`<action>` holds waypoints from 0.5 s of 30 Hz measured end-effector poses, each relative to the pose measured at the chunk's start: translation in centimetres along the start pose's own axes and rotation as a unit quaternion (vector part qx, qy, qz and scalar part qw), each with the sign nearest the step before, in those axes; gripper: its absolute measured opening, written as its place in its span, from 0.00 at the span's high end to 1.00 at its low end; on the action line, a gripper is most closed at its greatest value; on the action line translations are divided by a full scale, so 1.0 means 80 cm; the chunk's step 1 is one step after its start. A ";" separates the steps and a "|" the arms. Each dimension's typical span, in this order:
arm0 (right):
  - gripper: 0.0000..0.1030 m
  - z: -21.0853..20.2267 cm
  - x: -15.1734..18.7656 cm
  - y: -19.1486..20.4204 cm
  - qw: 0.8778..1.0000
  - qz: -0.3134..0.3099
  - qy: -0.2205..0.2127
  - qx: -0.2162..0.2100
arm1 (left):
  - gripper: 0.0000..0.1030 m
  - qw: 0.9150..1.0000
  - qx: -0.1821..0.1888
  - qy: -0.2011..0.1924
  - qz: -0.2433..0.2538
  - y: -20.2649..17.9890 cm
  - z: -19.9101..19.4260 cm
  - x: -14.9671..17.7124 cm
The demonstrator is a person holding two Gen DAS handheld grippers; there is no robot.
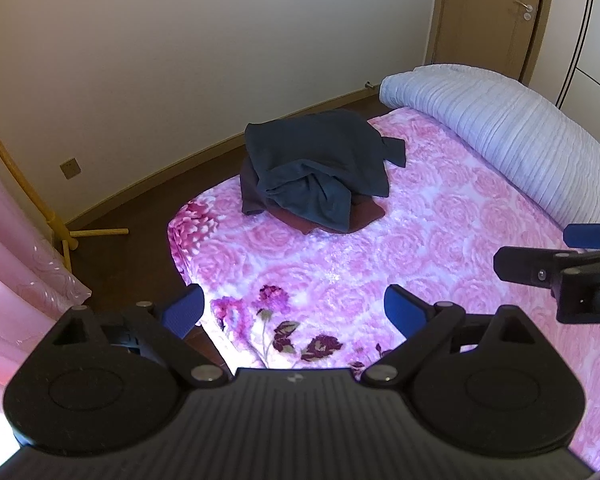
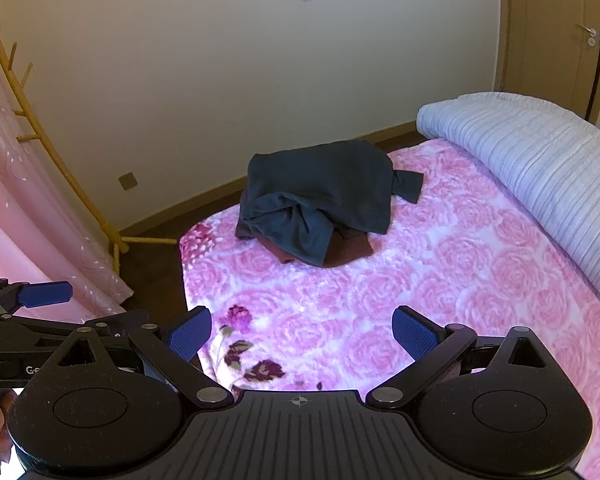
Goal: Fold clothes
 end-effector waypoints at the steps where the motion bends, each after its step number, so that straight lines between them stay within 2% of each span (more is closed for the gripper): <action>1: 0.03 0.000 0.001 -0.001 1.000 0.000 0.000 0.000 | 0.08 1.000 -0.001 0.001 0.002 -0.001 0.000 0.000; 15: 0.03 0.004 0.003 -0.001 1.000 -0.001 0.005 0.000 | 0.08 1.000 -0.019 0.010 0.014 0.001 -0.004 -0.005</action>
Point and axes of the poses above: each gripper's, at about its wrist camera, not at the fingertips, and z roughly the way its jaws point, y to its left, x to its underside, the point moved 5 cm from there along z, roughly the way its jaws point, and after that the axes turned 9 degrees about -z, right-handed, at the moved point
